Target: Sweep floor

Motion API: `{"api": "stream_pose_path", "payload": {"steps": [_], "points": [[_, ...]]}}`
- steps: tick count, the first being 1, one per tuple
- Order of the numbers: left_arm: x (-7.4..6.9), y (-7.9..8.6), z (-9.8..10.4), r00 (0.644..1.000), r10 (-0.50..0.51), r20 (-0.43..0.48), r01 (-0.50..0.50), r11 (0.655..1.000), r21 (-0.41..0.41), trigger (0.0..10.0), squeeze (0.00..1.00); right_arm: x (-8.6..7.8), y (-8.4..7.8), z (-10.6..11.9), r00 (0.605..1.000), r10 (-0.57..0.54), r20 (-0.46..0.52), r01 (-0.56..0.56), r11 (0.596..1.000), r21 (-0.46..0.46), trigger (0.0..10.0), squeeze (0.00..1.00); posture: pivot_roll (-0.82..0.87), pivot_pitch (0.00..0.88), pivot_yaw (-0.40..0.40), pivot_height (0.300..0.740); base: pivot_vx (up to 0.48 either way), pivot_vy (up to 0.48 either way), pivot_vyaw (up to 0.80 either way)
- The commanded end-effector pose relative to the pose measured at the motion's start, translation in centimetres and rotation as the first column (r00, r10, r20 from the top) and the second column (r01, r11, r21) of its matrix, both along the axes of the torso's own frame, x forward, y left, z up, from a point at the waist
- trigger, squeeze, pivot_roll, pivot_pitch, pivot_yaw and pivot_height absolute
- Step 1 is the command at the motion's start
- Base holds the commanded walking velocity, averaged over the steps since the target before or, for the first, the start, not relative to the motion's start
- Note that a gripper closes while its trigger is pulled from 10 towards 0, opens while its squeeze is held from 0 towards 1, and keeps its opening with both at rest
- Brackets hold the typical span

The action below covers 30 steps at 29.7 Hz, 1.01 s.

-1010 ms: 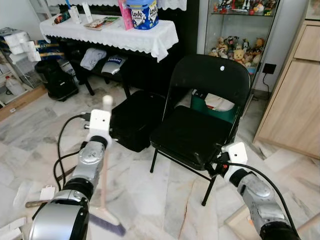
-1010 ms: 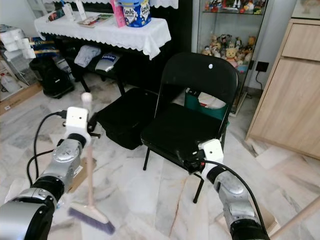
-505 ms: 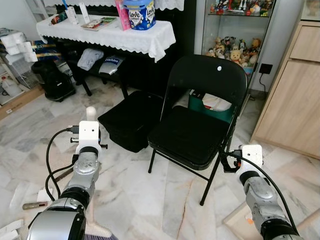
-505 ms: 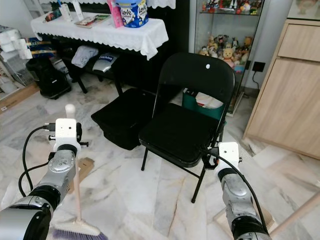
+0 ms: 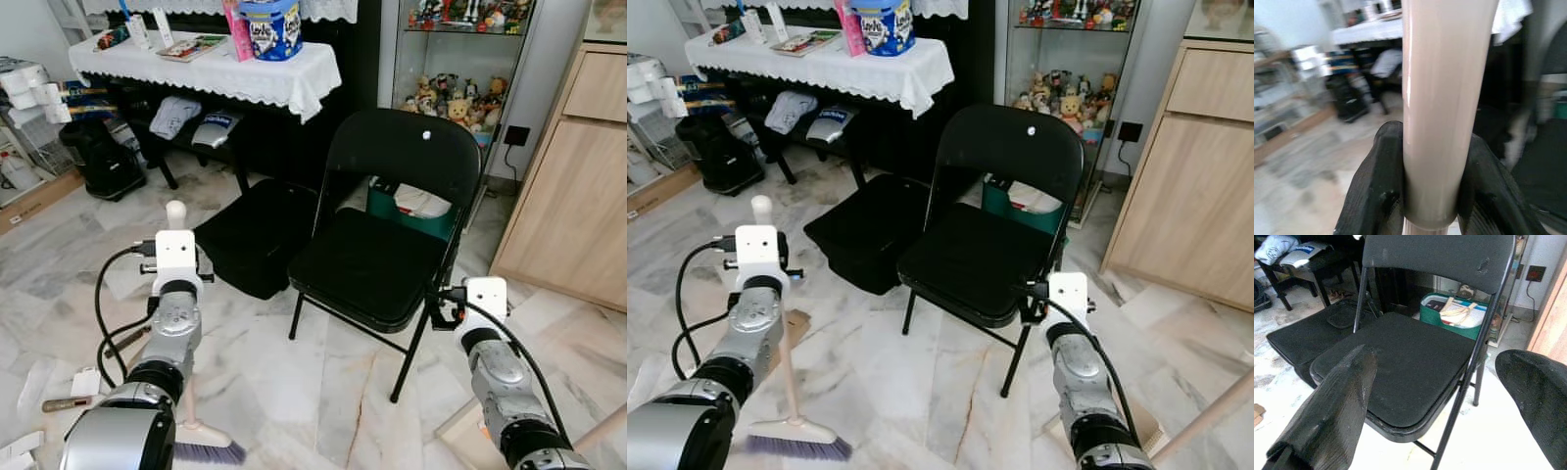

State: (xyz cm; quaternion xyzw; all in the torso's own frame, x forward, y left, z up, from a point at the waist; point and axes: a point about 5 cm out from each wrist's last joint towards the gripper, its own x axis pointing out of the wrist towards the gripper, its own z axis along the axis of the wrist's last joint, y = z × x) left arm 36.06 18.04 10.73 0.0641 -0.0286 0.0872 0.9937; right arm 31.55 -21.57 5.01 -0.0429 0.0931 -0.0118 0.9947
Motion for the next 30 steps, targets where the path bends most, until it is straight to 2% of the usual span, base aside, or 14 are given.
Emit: {"api": "stream_pose_path", "payload": {"steps": [1,5,8,16,17,19,22,25,26,30], "points": [[0.7,-0.1,2.0,0.996,-0.019,0.081,0.02,1.0,-0.012,10.0,0.0,0.6,0.7,0.6,0.999,0.026,0.028,-0.026,1.0,0.011,10.0,0.0,-0.11,0.0,0.115,0.74,0.0,0.0,0.0],[1.0,-0.1,2.6,0.995,-0.004,0.095,0.009,0.999,-0.046,10.0,0.0,0.9,1.0,1.2,0.997,0.051,0.055,-0.052,0.999,0.014,10.0,0.0,-0.12,0.0,0.121,0.74,0.0,0.0,0.0],[1.5,-0.1,3.3,0.994,0.046,0.101,-0.035,0.993,-0.113,10.0,0.0,1.2,1.4,1.8,0.993,0.073,0.091,-0.076,0.997,0.027,10.0,0.0,-0.12,0.0,0.124,0.74,0.0,0.0,0.0],[2.2,-2.8,5.6,0.983,-0.01,0.185,0.043,0.983,-0.178,10.0,0.0,1.5,3.1,3.1,0.966,0.201,0.16,-0.213,0.975,0.062,10.0,0.0,-0.11,0.0,0.126,0.74,0.0,0.0,0.0],[2.3,-3.8,6.0,0.981,-0.051,0.185,0.087,0.978,-0.189,10.0,0.0,1.5,3.6,3.5,0.951,0.247,0.185,-0.269,0.958,0.102,10.0,0.0,-0.11,0.0,0.125,0.74,0.0,0.0,0.0],[2.4,-4.4,6.2,0.979,-0.081,0.185,0.118,0.973,-0.197,10.0,0.0,1.4,3.9,3.7,0.937,0.283,0.203,-0.311,0.942,0.125,10.0,0.0,-0.11,0.0,0.125,0.74,0.0,0.0,0.0],[2.4,-6.1,7.1,0.965,-0.162,0.205,0.209,0.949,-0.236,10.0,0.0,0.9,4.7,4.4,0.878,0.414,0.241,-0.456,0.876,0.155,10.0,0.0,-0.11,0.0,0.126,0.74,0.0,0.0,0.0],[2.4,-6.8,7.7,0.957,-0.193,0.217,0.246,0.935,-0.256,10.0,0.0,0.7,5.0,4.5,0.845,0.477,0.241,-0.518,0.842,0.149,10.0,0.0,-0.11,0.0,0.127,0.74,0.0,0.0,0.0],[2.4,-6.8,7.7,0.957,-0.193,0.217,0.246,0.935,-0.256,10.0,0.0,0.7,5.0,4.5,0.845,0.477,0.241,-0.518,0.842,0.149,10.0,0.0,-0.11,0.0,0.127,0.74,0.0,0.0,0.0],[2.3,-7.9,8.5,0.944,-0.239,0.227,0.299,0.911,-0.285,10.0,0.0,0.1,5.5,4.7,0.783,0.573,0.242,-0.614,0.774,0.152,10.0,0.0,-0.11,0.0,0.132,0.74,0.0,0.0,0.0]]}}
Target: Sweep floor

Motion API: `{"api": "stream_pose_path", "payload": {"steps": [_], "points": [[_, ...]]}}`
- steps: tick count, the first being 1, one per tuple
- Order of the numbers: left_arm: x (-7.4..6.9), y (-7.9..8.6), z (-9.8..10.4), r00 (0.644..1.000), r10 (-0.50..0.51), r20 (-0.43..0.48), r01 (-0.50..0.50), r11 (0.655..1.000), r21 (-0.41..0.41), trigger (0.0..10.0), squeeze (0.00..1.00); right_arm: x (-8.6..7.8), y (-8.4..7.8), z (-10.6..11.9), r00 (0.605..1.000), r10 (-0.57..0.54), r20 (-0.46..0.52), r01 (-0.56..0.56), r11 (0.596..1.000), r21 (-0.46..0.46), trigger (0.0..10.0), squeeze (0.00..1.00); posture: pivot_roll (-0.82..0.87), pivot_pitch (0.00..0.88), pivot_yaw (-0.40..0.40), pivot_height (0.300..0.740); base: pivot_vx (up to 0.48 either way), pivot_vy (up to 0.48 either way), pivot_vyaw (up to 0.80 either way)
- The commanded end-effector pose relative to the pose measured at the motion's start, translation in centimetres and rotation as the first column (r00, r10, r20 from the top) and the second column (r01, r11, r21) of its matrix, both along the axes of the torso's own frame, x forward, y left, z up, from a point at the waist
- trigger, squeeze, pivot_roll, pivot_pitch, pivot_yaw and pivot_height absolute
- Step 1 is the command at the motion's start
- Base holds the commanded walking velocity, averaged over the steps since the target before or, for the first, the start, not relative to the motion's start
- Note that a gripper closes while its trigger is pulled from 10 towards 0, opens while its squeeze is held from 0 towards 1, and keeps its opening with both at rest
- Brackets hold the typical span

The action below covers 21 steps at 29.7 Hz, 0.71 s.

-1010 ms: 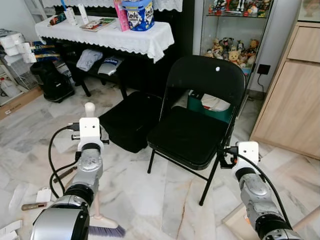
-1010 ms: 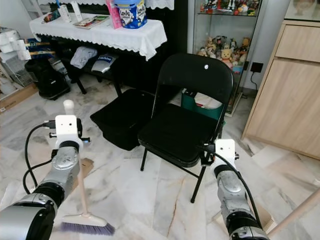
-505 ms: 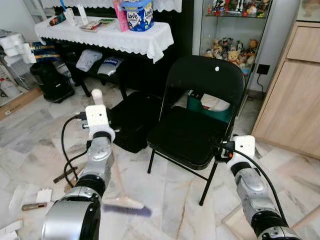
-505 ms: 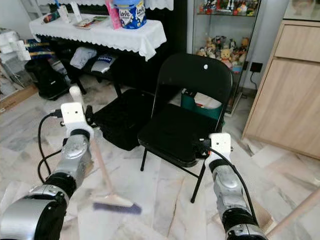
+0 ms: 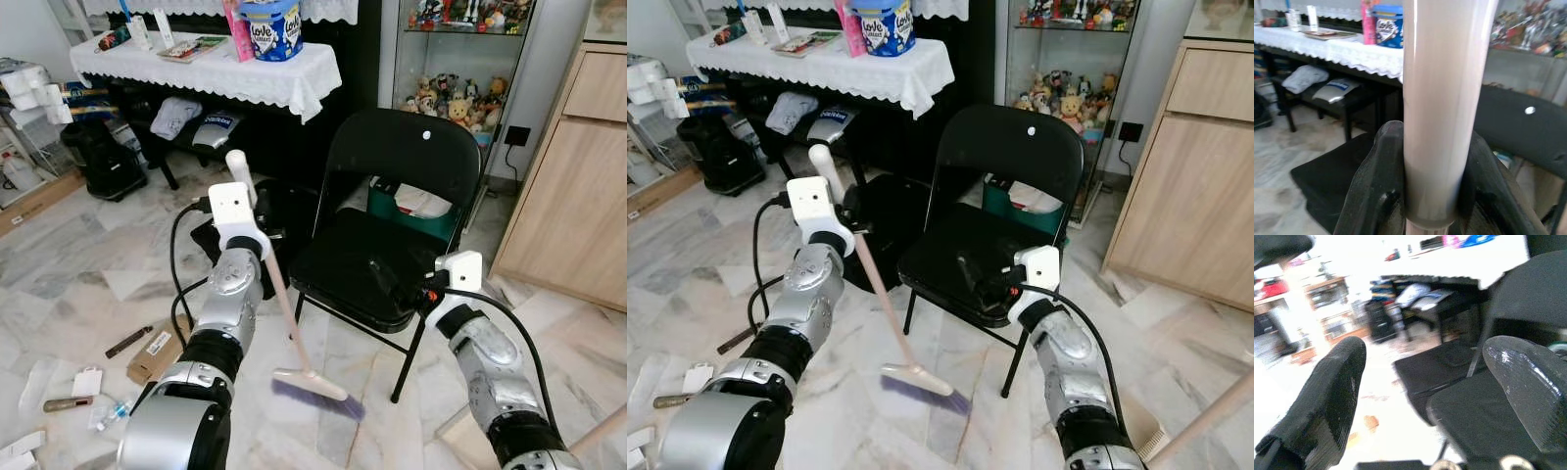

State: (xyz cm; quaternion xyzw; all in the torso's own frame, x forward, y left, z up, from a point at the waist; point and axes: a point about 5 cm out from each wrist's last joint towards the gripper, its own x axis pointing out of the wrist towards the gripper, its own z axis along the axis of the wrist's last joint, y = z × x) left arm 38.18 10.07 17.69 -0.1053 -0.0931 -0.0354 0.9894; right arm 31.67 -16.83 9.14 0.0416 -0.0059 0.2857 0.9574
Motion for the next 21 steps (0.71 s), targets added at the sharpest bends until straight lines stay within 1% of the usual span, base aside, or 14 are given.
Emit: {"api": "stream_pose_path", "payload": {"steps": [1,4,5,8,9,11,15,18,21], "points": [[0.1,-0.1,1.6,0.999,-0.019,0.047,0.02,1.0,-0.011,10.0,0.0,0.0,0.8,0.6,0.998,0.061,0.021,-0.061,0.998,0.007,10.0,0.0,-0.11,0.0,0.132,0.74,0.0,0.0,0.0],[-0.2,-0.9,2.0,0.996,-0.071,0.044,0.072,0.997,-0.021,10.0,0.0,-0.1,0.9,0.8,0.996,0.091,0.017,-0.091,0.996,0.013,10.0,0.0,-0.11,0.0,0.132,0.74,0.0,0.0,0.0],[-0.2,-0.9,2.0,0.996,-0.071,0.044,0.072,0.997,-0.021,10.0,0.0,-0.1,0.9,0.8,0.996,0.091,0.017,-0.091,0.996,0.013,10.0,0.0,-0.11,0.0,0.132,0.74,0.0,0.0,0.0],[-0.7,-2.3,2.3,0.983,-0.177,0.054,0.178,0.984,0.0,10.0,0.0,-0.2,1.1,1.0,0.992,0.127,0.02,-0.128,0.991,0.029,10.0,0.0,-0.11,0.0,0.13,0.74,0.0,0.0,0.0],[-1.1,-3.1,2.4,0.97,-0.237,0.055,0.238,0.971,0.005,10.0,0.0,-0.2,1.3,1.1,0.989,0.148,0.02,-0.148,0.989,0.026,10.0,0.0,-0.1,0.0,0.13,0.74,0.0,0.0,0.0],[-1.4,-3.7,2.4,0.959,-0.28,0.049,0.281,0.96,-0.01,10.0,0.0,-0.2,1.4,1.2,0.987,0.162,0.021,-0.162,0.987,0.021,10.0,0.0,-0.1,0.0,0.13,0.74,0.0,0.0,0.0],[-1.8,-4.4,2.5,0.945,-0.324,0.033,0.325,0.945,-0.021,10.0,0.0,-0.4,1.7,1.4,0.978,0.209,0.026,-0.209,0.978,0.024,10.0,0.0,-0.1,0.0,0.129,0.74,0.0,0.0,0.0],[-2.1,-4.9,2.5,0.932,-0.361,0.022,0.362,0.932,-0.012,10.0,0.0,-0.4,1.8,1.7,0.971,0.238,0.038,-0.239,0.971,0.023,10.0,0.0,-0.1,0.0,0.128,0.74,0.0,0.0,0.0],[-2.5,-5.2,2.8,0.919,-0.393,0.016,0.394,0.919,-0.013,10.0,0.0,-0.1,1.5,2.0,0.974,0.222,0.045,-0.222,0.975,0.0,10.0,0.0,-0.1,0.0,0.126,0.74,0.0,0.0,0.0]]}}
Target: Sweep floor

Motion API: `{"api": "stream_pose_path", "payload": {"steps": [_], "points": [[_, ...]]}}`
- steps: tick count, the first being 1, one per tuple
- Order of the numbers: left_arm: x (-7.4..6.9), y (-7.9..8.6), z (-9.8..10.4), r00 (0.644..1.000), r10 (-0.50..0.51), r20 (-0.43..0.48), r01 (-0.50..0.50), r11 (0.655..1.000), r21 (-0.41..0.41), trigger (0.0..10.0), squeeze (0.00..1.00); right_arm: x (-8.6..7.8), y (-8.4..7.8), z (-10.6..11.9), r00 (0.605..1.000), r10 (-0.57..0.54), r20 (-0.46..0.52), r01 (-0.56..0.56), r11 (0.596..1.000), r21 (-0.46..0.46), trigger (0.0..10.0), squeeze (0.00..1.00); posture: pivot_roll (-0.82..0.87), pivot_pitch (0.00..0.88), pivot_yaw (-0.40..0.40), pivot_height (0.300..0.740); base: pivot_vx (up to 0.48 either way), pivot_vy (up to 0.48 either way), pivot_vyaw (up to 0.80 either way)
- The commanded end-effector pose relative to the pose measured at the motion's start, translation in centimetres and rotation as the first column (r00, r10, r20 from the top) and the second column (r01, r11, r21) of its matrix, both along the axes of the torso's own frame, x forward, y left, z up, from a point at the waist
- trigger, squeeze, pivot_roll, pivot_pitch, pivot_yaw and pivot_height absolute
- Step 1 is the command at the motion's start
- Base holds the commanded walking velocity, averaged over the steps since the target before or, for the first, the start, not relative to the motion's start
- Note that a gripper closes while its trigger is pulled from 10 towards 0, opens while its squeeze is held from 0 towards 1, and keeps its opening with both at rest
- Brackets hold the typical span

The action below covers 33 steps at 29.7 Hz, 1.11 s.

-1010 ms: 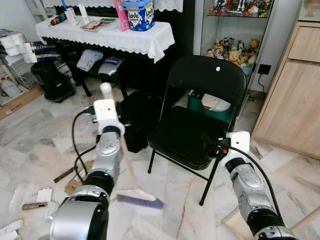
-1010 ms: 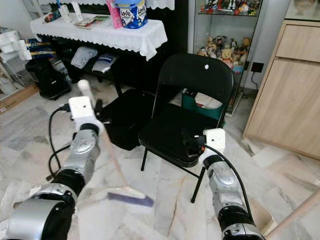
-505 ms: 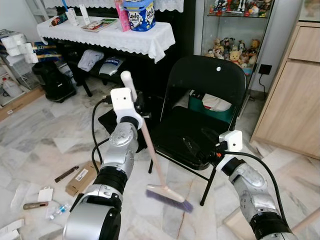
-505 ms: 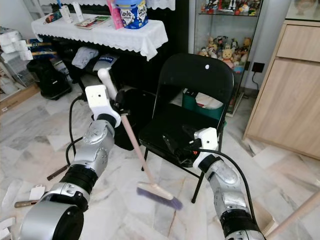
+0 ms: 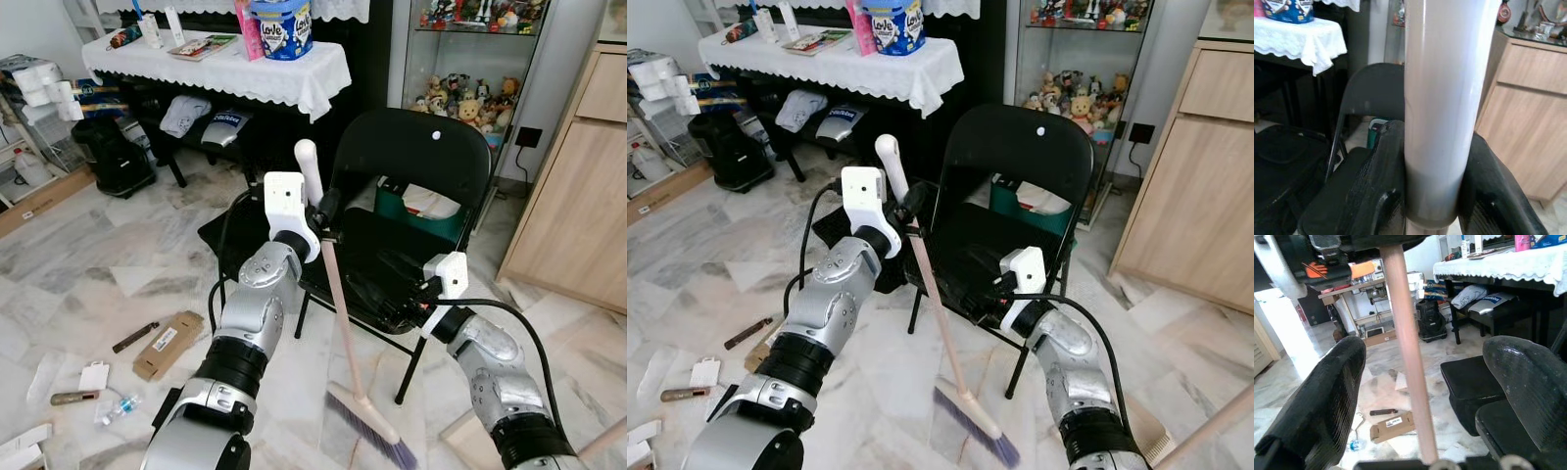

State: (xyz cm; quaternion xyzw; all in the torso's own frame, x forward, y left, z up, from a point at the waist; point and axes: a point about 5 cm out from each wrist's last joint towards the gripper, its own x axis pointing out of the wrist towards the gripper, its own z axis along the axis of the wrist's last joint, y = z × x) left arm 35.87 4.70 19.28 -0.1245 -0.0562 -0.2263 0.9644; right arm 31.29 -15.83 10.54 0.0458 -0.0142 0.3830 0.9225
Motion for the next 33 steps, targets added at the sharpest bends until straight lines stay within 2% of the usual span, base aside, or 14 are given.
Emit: {"api": "stream_pose_path", "payload": {"steps": [1,7,16,21,26,33], "points": [[-0.2,0.2,1.3,0.999,-0.013,0.04,0.014,1.0,-0.019,10.0,0.0,0.4,0.5,0.7,1.0,0.017,0.025,-0.016,1.0,-0.011,10.0,0.0,-0.1,0.0,0.126,0.74,0.0,0.0,0.0],[-0.7,-0.3,2.2,0.997,-0.076,0.026,0.077,0.996,-0.051,10.0,0.0,1.1,0.0,0.6,0.999,-0.038,0.029,0.04,0.997,-0.068,10.0,0.0,-0.1,0.0,0.125,0.74,0.0,0.0,0.0],[-1.1,-0.8,2.7,0.994,-0.11,0.018,0.111,0.992,-0.053,10.0,0.0,1.3,0.1,0.4,0.998,-0.053,0.028,0.055,0.995,-0.08,10.0,0.0,-0.1,0.0,0.125,0.74,0.0,0.0,0.0],[-1.5,-1.2,3.0,0.991,-0.137,0.009,0.137,0.988,-0.066,10.0,0.0,1.2,0.5,0.2,1.0,-0.012,0.017,0.014,0.997,-0.079,10.0,0.0,-0.1,0.0,0.126,0.74,0.0,0.0,0.0],[-1.8,-1.7,3.5,0.986,-0.164,0.015,0.164,0.983,-0.084,10.0,0.0,0.7,1.1,-0.2,0.997,0.079,-0.016,-0.08,0.994,-0.07,10.0,0.0,-0.09,0.0,0.122,0.74,0.0,0.0,0.0],[-2.1,-1.9,3.7,0.984,-0.179,0.013,0.179,0.98,-0.091,10.0,0.0,1.0,1.0,-0.4,0.999,0.033,-0.013,-0.034,0.996,-0.083,10.0,0.0,-0.09,0.0,0.122,0.74,0.0,0.0,0.0]]}}
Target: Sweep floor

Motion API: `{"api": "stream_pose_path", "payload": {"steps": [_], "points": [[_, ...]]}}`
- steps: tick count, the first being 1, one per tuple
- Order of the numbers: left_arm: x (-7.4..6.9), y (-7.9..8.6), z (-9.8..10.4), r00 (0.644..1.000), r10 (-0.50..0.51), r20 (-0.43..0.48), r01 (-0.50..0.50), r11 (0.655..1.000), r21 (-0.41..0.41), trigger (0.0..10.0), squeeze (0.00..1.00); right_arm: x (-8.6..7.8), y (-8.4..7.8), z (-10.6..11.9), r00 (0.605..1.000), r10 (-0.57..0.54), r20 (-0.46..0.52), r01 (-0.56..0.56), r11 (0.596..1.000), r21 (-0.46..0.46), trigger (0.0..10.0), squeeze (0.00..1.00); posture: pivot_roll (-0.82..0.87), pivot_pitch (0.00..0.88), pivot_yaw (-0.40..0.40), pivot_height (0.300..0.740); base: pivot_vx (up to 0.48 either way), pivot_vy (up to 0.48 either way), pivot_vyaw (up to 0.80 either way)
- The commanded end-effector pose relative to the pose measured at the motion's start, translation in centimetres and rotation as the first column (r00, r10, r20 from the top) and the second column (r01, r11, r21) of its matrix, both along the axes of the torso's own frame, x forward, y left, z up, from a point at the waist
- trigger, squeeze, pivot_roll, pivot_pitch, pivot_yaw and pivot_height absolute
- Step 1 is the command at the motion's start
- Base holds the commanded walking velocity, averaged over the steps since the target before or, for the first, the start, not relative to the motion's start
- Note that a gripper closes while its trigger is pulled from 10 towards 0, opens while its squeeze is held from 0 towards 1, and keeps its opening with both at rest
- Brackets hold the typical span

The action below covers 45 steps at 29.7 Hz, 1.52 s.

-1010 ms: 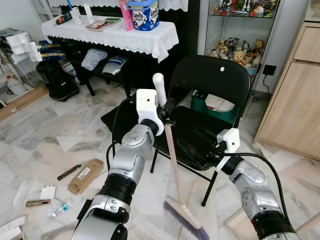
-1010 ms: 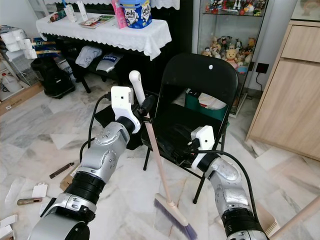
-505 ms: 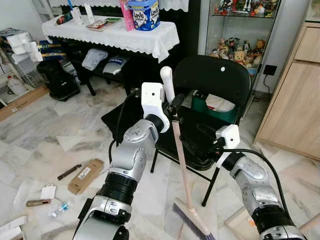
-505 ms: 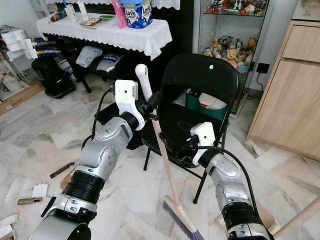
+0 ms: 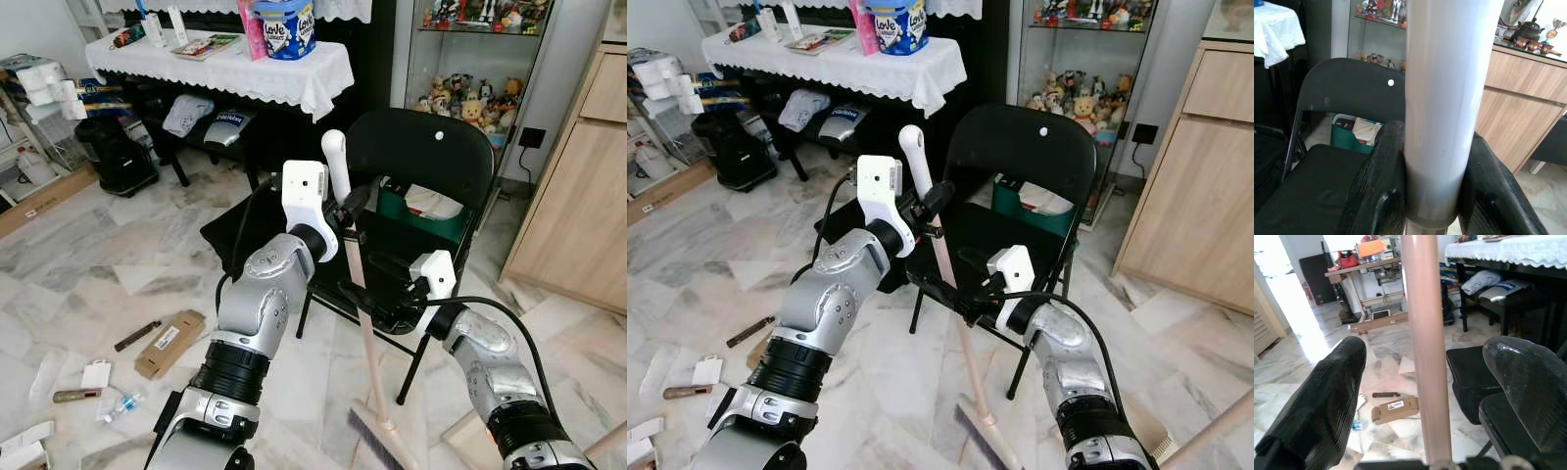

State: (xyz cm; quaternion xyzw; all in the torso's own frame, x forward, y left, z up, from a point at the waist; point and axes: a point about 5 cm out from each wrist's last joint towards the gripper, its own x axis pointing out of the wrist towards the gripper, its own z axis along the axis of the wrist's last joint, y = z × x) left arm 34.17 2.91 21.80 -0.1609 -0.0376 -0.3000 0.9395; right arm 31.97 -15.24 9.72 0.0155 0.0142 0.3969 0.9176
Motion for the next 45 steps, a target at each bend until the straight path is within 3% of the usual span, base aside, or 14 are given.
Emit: {"api": "stream_pose_path", "payload": {"steps": [1,6,7,8,9,10,13,14,28,30,45], "points": [[-0.4,-0.2,1.3,0.999,-0.019,0.034,0.02,0.999,-0.039,10.0,0.0,0.5,0.2,0.3,1.0,-0.01,0.015,0.011,1.0,-0.009,10.0,0.0,-0.09,0.0,0.121,0.74,0.0,0.0,0.0],[-0.5,-0.1,1.7,0.999,-0.024,0.037,0.026,0.998,-0.05,10.0,0.0,0.8,-0.2,0.1,0.998,-0.061,0.015,0.062,0.997,-0.053,10.0,0.0,-0.09,0.0,0.121,0.74,0.0,0.0,0.0],[-0.5,-0.1,1.7,0.999,-0.024,0.039,0.026,0.998,-0.05,10.0,0.0,0.9,-0.3,0.0,0.997,-0.07,0.012,0.07,0.996,-0.055,9.2,0.0,-0.09,0.0,0.121,0.74,0.0,0.0,0.0],[-0.5,-0.1,1.8,0.999,-0.026,0.041,0.028,0.998,-0.05,10.0,0.0,0.9,-0.4,0.0,0.997,-0.077,0.009,0.077,0.995,-0.057,3.4,0.0,-0.09,0.0,0.121,0.74,0.0,0.0,0.0],[-0.5,-0.1,1.8,0.999,-0.027,0.042,0.029,0.998,-0.051,10.0,0.0,0.9,-0.4,-0.1,0.997,-0.077,0.009,0.077,0.995,-0.057,3.4,0.0,-0.09,0.0,0.121,0.74,0.0,0.0,0.0],[-0.5,-0.1,1.8,0.999,-0.029,0.042,0.031,0.998,-0.051,10.0,0.0,0.9,-0.4,-0.1,0.997,-0.076,0.009,0.076,0.995,-0.057,0.0,0.0,-0.09,0.0,0.121,0.74,0.0,0.0,0.0],[-0.6,-0.2,1.9,0.998,-0.038,0.042,0.04,0.998,-0.054,10.0,0.0,0.9,-0.3,-0.2,0.997,-0.072,0.007,0.073,0.996,-0.056,0.3,0.0,-0.09,0.0,0.121,0.74,0.0,0.0,0.0],[-0.7,-0.2,2.0,0.998,-0.042,0.041,0.045,0.997,-0.057,10.0,0.0,0.9,-0.3,-0.2,0.997,-0.077,0.01,0.077,0.995,-0.06,10.0,0.0,-0.08,0.0,0.123,0.74,0.0,0.0,0.0],[-1.0,-0.7,2.7,0.996,-0.078,0.052,0.082,0.993,-0.085,10.0,0.0,0.3,0.6,-0.3,0.998,0.055,-0.008,-0.055,0.998,-0.002,10.0,0.0,-0.09,0.0,0.125,0.74,0.0,0.0,0.0],[-1.0,-0.7,2.7,0.995,-0.081,0.053,0.085,0.993,-0.085,10.0,0.0,0.2,0.6,-0.3,0.998,0.061,-0.009,-0.061,0.998,0.007,0.0,0.0,-0.09,0.0,0.127,0.74,0.0,0.0,0.0],[-1.0,-0.7,2.3,0.996,-0.082,0.041,0.086,0.993,-0.083,10.0,0.0,-0.1,0.5,-0.2,0.996,0.087,-0.017,-0.087,0.996,0.026,0.0,0.0,-0.09,0.0,0.126,0.74,0.0,0.0,0.0]]}}
